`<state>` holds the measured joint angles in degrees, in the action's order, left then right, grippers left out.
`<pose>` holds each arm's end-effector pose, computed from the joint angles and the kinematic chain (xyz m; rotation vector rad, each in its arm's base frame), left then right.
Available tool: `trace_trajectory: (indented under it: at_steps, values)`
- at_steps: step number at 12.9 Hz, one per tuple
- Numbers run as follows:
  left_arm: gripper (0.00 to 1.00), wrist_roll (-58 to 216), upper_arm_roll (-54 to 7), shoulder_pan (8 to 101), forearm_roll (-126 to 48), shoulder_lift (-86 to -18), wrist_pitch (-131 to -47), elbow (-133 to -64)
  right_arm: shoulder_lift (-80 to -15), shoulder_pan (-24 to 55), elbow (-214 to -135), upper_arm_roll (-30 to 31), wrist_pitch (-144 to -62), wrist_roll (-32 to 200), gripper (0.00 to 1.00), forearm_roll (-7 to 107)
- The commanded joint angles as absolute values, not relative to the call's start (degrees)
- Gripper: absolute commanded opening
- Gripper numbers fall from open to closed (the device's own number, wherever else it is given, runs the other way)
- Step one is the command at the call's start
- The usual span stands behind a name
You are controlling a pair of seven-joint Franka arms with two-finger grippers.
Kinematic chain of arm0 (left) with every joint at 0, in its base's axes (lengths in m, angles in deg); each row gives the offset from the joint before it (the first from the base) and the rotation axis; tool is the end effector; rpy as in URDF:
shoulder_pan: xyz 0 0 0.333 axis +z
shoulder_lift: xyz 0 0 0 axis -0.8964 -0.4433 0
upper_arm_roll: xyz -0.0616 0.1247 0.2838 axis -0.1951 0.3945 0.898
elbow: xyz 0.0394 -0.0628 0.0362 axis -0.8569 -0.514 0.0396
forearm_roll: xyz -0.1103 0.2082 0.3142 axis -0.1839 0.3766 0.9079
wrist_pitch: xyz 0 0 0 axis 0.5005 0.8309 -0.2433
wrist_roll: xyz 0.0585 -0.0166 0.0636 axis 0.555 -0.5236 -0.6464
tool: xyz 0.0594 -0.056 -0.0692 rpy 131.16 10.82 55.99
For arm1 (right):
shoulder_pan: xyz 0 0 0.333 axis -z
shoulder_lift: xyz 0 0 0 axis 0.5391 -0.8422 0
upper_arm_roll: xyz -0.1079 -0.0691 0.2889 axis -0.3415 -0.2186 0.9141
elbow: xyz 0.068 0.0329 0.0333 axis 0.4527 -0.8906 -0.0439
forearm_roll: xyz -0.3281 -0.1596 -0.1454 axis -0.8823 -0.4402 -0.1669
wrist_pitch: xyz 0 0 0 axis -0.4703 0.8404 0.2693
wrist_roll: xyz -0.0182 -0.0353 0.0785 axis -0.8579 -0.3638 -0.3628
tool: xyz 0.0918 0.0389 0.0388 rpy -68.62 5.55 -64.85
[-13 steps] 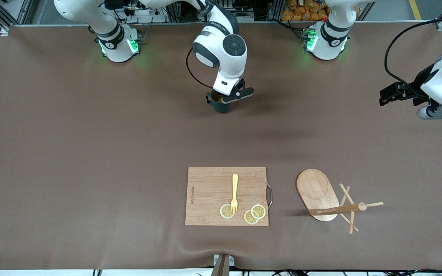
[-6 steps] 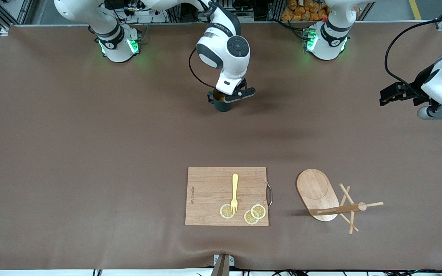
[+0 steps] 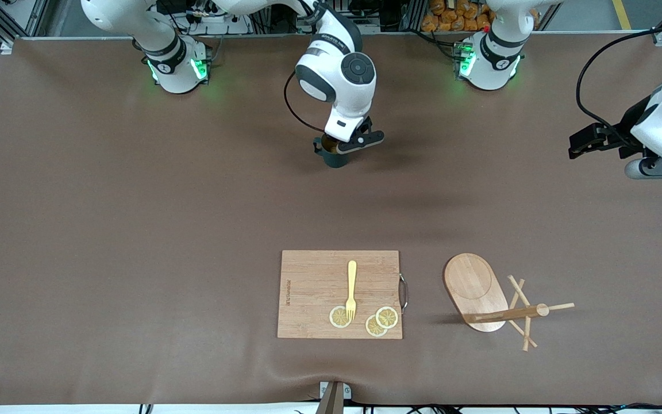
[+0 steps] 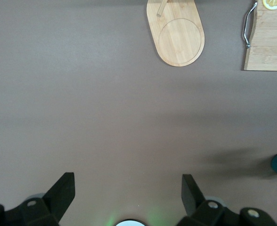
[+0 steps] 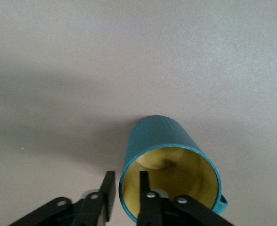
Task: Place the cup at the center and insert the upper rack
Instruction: 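Lower the teal mug onto the table center with the right gripper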
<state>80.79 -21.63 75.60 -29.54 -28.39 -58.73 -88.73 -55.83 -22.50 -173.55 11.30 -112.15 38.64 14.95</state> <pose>0.5565 -0.0399 0.5974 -3.1311 -0.0082 0.1614 0.3334 0.5734 0.2629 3.0728 0.4882 -0.1754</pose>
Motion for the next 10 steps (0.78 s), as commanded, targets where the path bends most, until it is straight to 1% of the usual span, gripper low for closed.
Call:
trace_trajectory:
  at_steps: [1, 3, 4, 5, 6, 7, 9, 10]
  values:
    - [1.0, 80.47, -21.86, 75.81, -29.18, -28.04, -57.82, -88.31, -56.09, -22.57, -171.36, 10.96, -111.6, 37.94, 0.5, 15.59]
    - [1.0, 80.47, -21.78, 75.9, -29.18, -27.96, -57.82, -88.22, -55.83, -22.31, -170.4, 10.96, -111.25, 38.02, 0.56, 15.67]
    - [1.0, 80.47, -21.78, 75.9, -29.18, -27.87, -57.82, -88.22, -55.74, -21.79, -169.87, 10.96, -111.16, 38.11, 0.62, 15.67]
    - [1.0, 80.47, -21.78, 75.9, -29.18, -27.78, -57.82, -88.22, -55.04, -21.35, -169.69, 10.96, -111.07, 38.2, 0.7, 15.67]
    - [1.0, 80.47, -21.78, 75.99, -29.18, -27.6, -57.82, -88.14, -54.08, -21.08, -169.6, 10.96, -111.16, 38.55, 0.82, 15.59]
    - [1.0, 80.47, -21.78, 75.99, -29.18, -27.52, -57.82, -87.96, -52.94, -20.56, -169.51, 10.96, -111.16, 38.73, 1.0, 14.89]
    - [1.0, 80.38, -21.69, 75.9, -29.18, -27.43, -57.82, -87.96, -50.04, -17.93, -169.34, 10.96, -110.81, 38.82, 1.0, 14.8]
    - [1.0, 80.21, -21.69, 75.99, -29.18, -27.43, -57.82, -87.96, -48.46, -16.61, -169.25, 10.96, -109.15, 38.82, 1.0, 14.8]
